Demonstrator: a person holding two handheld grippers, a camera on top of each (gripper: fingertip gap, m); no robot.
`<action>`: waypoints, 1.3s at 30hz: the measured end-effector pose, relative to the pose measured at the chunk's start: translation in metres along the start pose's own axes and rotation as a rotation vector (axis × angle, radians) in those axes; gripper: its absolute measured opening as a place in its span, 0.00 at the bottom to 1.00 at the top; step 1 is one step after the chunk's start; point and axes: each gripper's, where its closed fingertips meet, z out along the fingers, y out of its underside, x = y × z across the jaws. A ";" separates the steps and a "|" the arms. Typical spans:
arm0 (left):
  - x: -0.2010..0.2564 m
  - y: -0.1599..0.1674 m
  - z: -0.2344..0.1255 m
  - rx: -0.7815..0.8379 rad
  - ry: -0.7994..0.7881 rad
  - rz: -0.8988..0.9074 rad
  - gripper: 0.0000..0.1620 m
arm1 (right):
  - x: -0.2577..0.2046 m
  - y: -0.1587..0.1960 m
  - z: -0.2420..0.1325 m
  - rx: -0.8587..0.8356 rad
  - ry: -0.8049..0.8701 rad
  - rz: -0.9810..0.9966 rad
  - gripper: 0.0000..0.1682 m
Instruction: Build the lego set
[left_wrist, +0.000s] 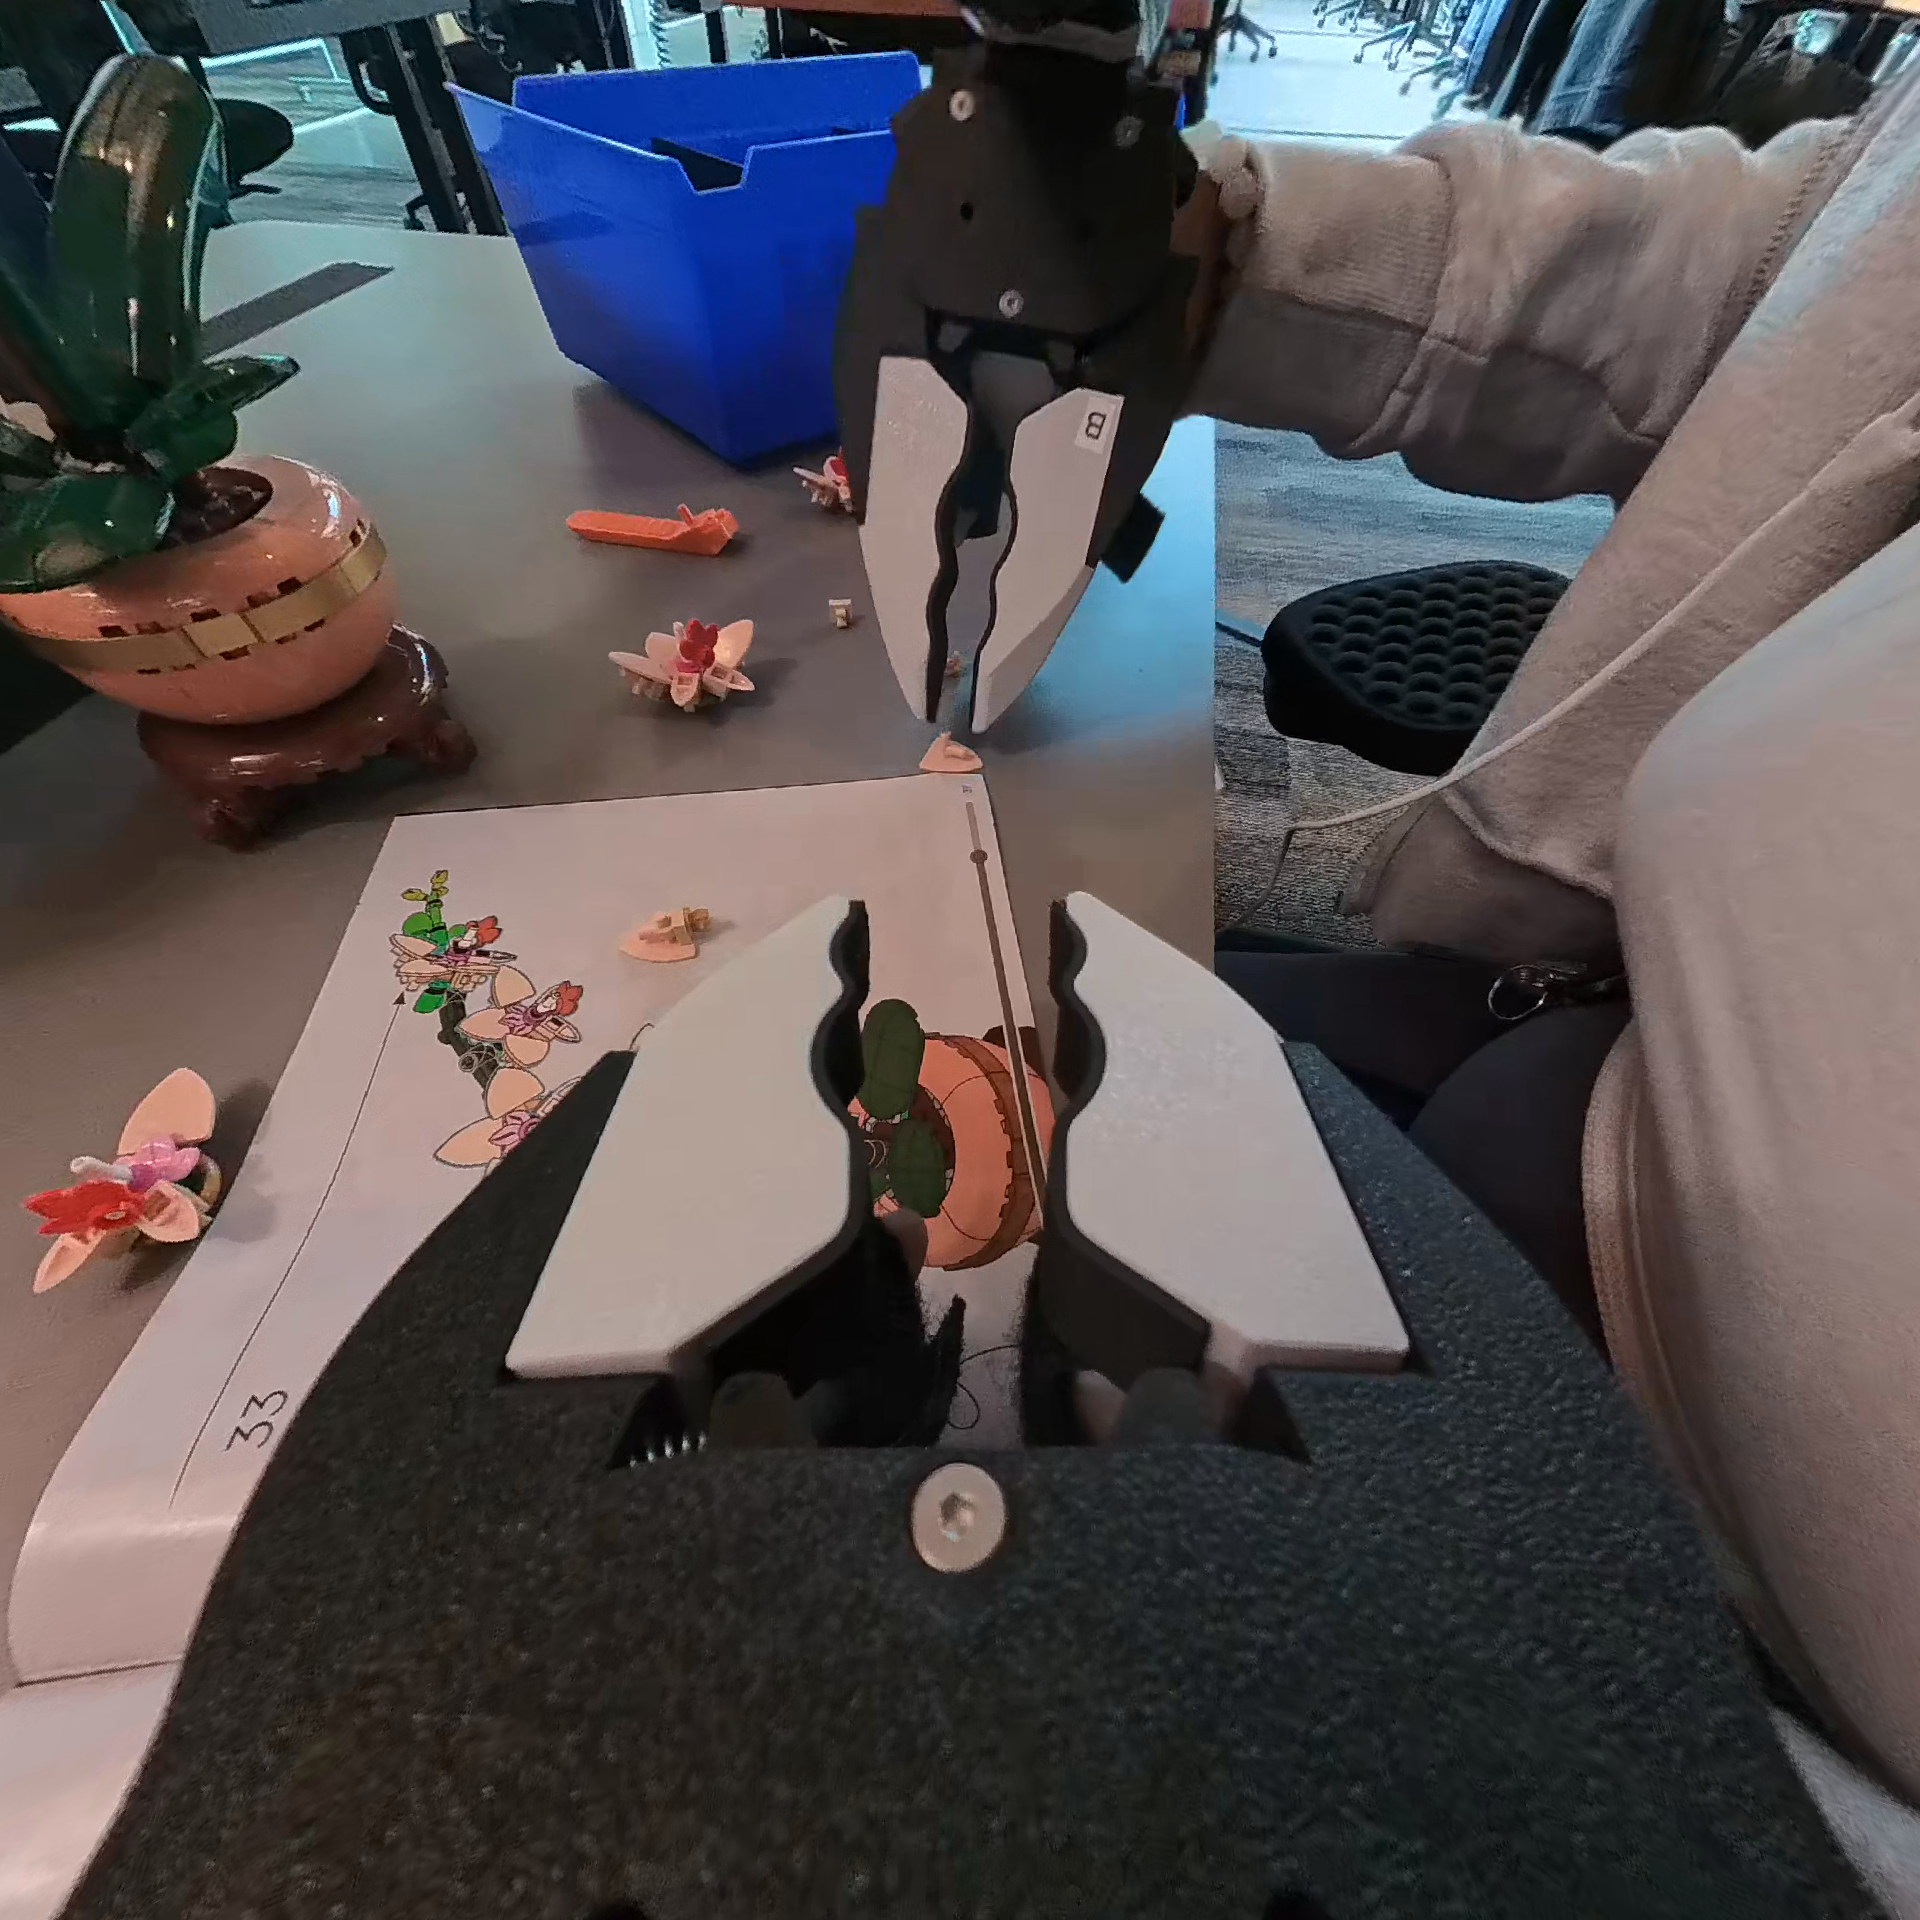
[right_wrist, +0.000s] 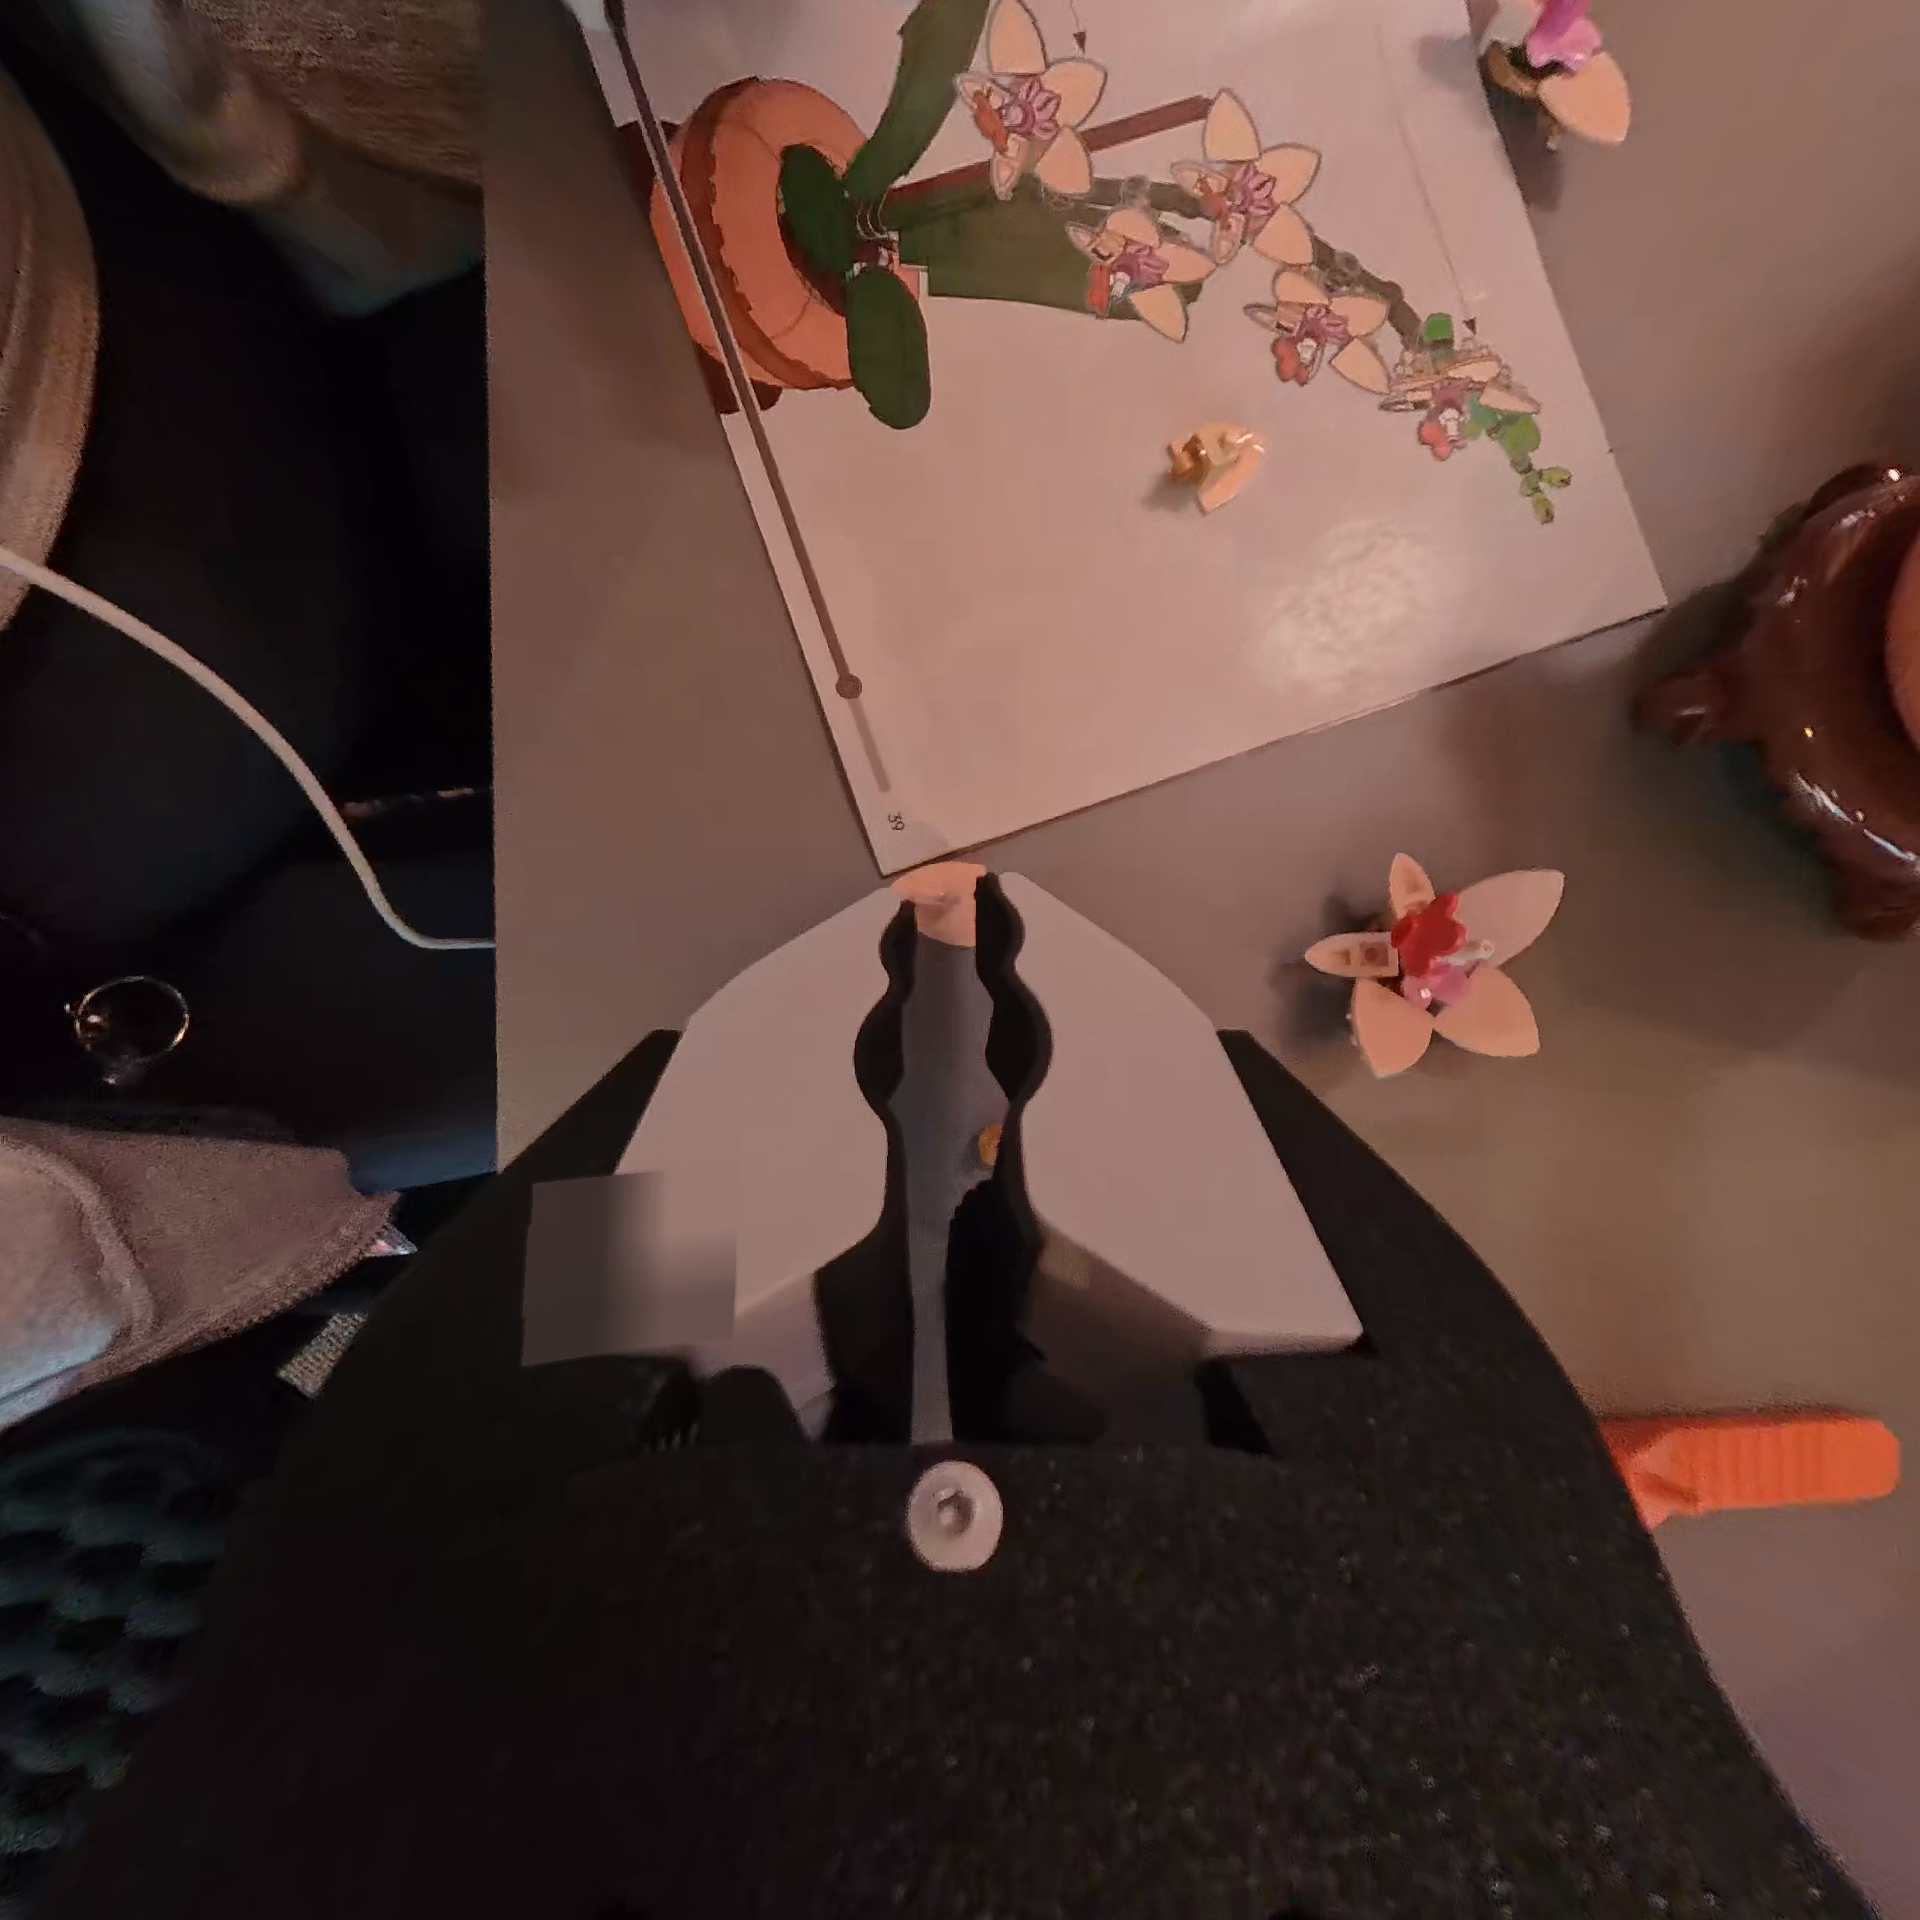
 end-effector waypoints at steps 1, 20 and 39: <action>0.000 0.000 0.000 0.000 -0.003 0.006 0.20 | 0.000 0.000 0.001 -0.002 -0.012 -0.021 0.06; -0.004 0.007 0.000 -0.054 -0.026 0.058 0.20 | 0.016 -0.011 -0.023 0.062 0.054 -0.059 0.01; -0.013 0.046 0.030 -0.425 -0.015 0.289 0.12 | -0.011 -0.060 0.053 0.171 0.275 0.730 0.05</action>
